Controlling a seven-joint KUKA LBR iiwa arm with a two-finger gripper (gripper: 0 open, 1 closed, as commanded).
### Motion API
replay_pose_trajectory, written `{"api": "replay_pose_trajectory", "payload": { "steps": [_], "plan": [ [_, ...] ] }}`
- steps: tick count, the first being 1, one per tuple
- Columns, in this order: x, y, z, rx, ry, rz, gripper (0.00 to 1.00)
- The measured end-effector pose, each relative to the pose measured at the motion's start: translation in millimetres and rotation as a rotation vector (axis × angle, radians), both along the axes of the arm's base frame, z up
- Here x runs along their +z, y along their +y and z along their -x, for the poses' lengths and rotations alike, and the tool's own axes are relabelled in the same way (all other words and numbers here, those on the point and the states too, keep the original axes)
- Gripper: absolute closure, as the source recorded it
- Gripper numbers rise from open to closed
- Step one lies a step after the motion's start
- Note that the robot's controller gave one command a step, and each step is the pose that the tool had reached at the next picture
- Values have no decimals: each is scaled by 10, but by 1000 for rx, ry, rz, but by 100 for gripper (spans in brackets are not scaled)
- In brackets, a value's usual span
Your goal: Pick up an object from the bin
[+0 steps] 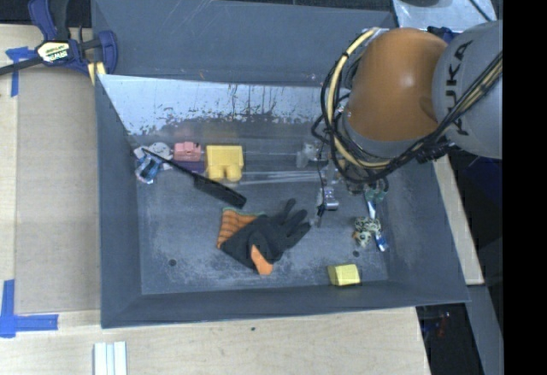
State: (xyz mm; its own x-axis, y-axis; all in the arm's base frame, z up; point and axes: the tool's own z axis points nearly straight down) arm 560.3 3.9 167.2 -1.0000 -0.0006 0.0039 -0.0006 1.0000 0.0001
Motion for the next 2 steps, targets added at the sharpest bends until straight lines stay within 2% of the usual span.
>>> {"api": "replay_pose_trajectory", "payload": {
  "steps": [1,2],
  "plan": [
    [38,0,-18,0,-8,0,0],
    [-554,96,-11,281,-15,1,0]
  ]
}}
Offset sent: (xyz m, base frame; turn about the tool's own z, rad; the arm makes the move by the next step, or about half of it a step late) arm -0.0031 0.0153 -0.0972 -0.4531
